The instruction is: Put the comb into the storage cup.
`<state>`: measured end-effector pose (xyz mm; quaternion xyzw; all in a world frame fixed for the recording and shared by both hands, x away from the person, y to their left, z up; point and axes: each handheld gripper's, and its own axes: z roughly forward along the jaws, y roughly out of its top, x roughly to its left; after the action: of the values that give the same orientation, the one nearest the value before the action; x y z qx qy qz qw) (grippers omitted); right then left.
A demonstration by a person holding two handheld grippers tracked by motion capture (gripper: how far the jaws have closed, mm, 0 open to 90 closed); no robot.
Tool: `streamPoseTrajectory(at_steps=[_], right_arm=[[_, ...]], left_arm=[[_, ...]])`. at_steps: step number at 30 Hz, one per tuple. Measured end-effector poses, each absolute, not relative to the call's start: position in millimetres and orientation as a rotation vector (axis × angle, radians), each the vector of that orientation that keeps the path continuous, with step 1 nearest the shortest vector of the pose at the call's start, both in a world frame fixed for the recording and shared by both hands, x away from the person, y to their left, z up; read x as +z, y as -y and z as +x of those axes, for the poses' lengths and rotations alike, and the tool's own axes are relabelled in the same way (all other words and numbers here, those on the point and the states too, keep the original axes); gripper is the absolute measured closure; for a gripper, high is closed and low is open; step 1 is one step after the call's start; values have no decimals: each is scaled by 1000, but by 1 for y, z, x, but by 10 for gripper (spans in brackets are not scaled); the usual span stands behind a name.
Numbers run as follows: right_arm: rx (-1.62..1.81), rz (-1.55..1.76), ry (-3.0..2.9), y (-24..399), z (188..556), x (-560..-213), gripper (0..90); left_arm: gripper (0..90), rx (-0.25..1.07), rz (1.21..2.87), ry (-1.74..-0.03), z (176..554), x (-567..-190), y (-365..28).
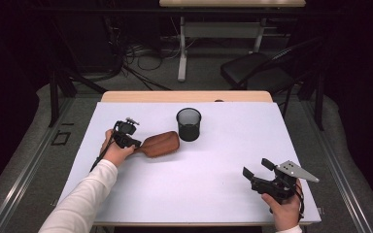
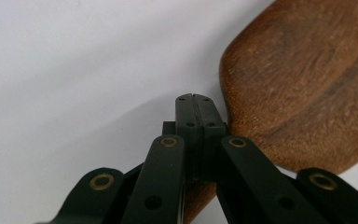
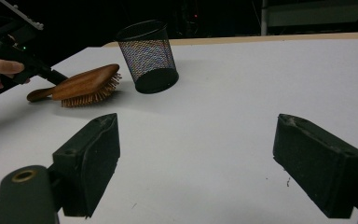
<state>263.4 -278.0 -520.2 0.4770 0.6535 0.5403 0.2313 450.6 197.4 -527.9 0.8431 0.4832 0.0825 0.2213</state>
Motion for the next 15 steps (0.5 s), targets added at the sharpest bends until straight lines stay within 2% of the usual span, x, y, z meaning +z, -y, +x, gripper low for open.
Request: streamPoseTrajectory(at_steps=[15], right_arm=[[1493,1310,-1795,277,264,-521,143]], left_arm=[[899,208,2323,-1299,431,-525,-198]])
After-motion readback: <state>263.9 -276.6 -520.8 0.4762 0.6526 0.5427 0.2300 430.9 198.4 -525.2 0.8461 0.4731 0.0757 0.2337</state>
